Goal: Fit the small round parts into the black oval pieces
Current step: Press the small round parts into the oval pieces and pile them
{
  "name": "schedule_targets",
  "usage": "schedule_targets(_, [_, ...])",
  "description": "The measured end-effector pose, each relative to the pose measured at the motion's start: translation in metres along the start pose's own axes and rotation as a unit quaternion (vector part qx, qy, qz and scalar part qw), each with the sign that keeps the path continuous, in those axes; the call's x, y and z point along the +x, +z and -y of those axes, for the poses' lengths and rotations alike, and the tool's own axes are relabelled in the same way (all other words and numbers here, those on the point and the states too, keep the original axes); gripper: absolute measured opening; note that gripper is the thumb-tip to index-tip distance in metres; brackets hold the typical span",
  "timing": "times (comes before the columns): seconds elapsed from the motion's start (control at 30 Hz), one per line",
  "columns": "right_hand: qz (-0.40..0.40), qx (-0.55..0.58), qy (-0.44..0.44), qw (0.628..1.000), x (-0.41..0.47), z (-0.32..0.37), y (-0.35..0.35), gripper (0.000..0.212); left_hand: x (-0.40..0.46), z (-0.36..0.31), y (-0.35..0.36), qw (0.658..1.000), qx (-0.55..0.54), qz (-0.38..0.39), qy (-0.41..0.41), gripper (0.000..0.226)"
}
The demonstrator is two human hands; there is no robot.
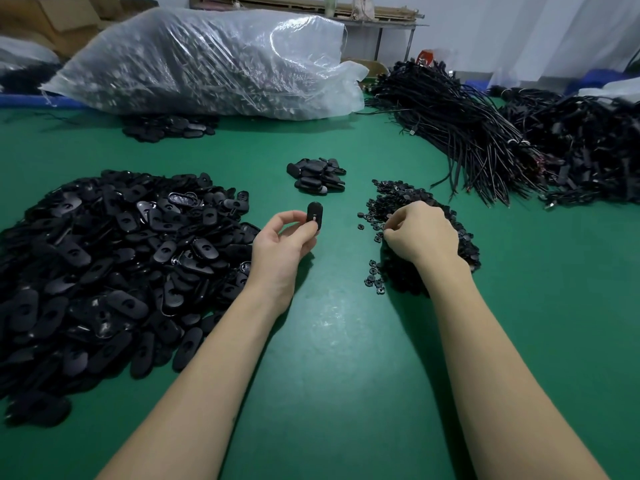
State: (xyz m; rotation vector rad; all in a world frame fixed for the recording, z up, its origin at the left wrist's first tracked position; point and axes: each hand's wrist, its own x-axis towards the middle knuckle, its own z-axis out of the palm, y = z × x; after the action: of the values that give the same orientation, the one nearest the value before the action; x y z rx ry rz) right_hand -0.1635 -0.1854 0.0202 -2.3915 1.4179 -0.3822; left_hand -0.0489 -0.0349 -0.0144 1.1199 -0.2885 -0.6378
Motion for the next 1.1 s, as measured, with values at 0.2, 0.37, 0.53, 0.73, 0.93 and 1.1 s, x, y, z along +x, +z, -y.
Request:
schedule_targets(0.2, [-0.033, 0.047, -0.022, 0.998, -0.001, 0.000, -0.001, 0.021, -0.002, 0.000, -0.002, 0.999, 0.014, 0.031, 0.011, 0.031])
schedule_targets(0.37, [0.096, 0.411, -0.008, 0.906, -0.013, 0.017, -0.003, 0.024, -0.003, -0.002, 0.000, 0.999, -0.041, 0.014, 0.000, 0.027])
schedule_targets(0.53, [0.196, 0.589, 0.002, 0.784, -0.022, 0.027, -0.006, 0.015, -0.003, -0.003, 0.000, 0.998, -0.058, 0.020, -0.004, 0.018])
schedule_targets(0.73, [0.217, 0.590, -0.002, 0.777, -0.023, 0.026, -0.007, 0.010, -0.002, -0.003, -0.001, 0.998, -0.067, 0.018, -0.007, 0.015])
schedule_targets(0.93, [0.222, 0.589, -0.002, 0.777, -0.023, 0.028, -0.001, 0.010, -0.003, -0.005, 0.000, 0.997, -0.066, 0.029, -0.023, 0.011])
schedule_targets(1.1, [0.212, 0.587, -0.005, 0.781, -0.021, 0.026, -0.001, 0.009, -0.003, -0.006, 0.000, 0.997, -0.063, 0.044, -0.026, 0.017])
